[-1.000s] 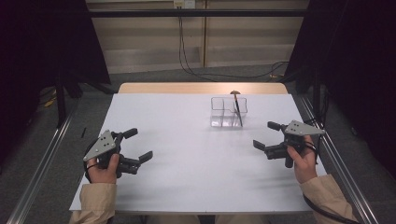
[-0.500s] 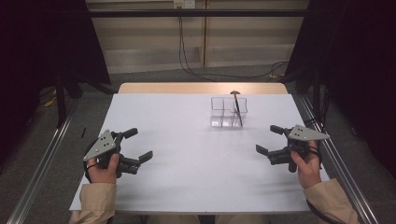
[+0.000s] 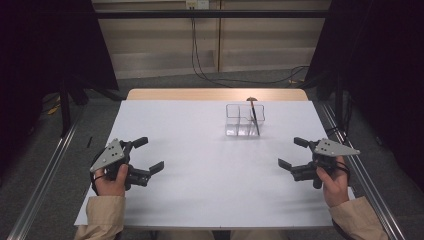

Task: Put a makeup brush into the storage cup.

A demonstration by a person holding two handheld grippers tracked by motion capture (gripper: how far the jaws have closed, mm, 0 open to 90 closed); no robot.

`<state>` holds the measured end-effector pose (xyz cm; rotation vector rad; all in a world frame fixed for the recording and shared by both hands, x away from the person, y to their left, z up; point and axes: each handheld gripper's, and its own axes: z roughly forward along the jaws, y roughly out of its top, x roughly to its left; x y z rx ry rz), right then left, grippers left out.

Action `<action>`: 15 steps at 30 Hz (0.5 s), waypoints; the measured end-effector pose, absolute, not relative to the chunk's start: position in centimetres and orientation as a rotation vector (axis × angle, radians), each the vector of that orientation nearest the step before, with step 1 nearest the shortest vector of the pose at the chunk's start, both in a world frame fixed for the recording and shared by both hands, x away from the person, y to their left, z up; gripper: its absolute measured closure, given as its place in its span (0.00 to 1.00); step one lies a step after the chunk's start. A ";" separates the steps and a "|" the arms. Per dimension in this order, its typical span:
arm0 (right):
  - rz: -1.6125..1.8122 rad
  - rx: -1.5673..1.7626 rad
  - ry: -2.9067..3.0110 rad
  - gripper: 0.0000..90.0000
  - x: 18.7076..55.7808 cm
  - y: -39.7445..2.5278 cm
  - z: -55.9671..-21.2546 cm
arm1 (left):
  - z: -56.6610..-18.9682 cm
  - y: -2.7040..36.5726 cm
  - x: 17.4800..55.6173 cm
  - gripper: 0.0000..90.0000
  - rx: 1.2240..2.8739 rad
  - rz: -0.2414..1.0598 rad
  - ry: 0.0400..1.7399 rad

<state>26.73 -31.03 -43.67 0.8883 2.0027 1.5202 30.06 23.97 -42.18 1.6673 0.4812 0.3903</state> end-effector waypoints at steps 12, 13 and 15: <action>1.534 0.902 1.980 0.01 25.8 -31.7 -43.6 | -42.2 23.2 30.5 0.00 1.665 0.372 0.464; 1.530 0.902 1.977 0.01 25.8 -31.9 -43.6 | -42.2 23.2 30.5 0.00 1.664 0.373 0.461; 1.538 0.916 1.965 0.01 25.7 -32.1 -43.6 | -42.1 23.1 30.6 0.00 1.660 0.372 0.460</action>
